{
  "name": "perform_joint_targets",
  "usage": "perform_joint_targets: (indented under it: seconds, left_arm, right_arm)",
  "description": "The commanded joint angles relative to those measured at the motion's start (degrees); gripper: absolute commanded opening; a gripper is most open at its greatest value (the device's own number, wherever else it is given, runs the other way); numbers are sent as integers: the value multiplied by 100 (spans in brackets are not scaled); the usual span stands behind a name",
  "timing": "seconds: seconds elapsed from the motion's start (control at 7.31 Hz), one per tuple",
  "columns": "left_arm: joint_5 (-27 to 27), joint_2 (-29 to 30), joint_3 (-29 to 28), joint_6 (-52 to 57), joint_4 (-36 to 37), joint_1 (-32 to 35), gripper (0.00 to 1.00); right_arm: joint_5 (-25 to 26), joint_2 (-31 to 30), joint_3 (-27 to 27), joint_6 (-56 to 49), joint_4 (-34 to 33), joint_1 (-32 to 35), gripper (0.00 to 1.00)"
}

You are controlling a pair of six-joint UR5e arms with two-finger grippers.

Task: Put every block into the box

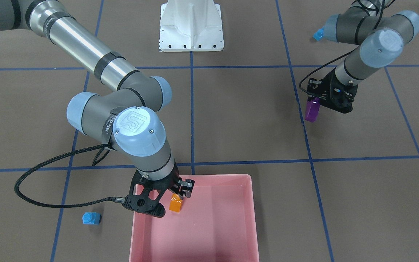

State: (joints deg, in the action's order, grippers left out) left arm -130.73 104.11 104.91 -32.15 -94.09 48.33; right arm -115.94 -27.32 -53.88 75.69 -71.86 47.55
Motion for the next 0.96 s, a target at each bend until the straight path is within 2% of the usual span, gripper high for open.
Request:
perform_joint_targets:
  seconds: [0.0, 0.14, 0.27, 0.41, 0.68, 0.82]
  left_arm:
    - [-40, 2174, -643, -974, 1101, 175, 0]
    - [-40, 2705, -1074, -1404, 1025, 246, 0]
    - [-14, 3355, -1670, -1852, 998, 290, 0]
    - [21, 3822, -2389, -1995, 668, 291, 0]
    - [39, 4718, -4258, -2914, -866, 273, 0]
    - [283, 4950, -4817, -3041, -1239, 256, 11]
  right_arm:
    - [-207, -263, -723, -28, -98, 165, 100]
    - [-714, -927, -1320, -80, -82, 445, 100]
    - [-1059, -1647, -1953, -376, -82, 770, 100]
    - [-1419, -2437, -2568, -805, -82, 1051, 100]
    - [-1895, -4247, -3790, -1999, -73, 1710, 100]
    - [-1993, -5169, -4353, -2458, -73, 2000, 100]
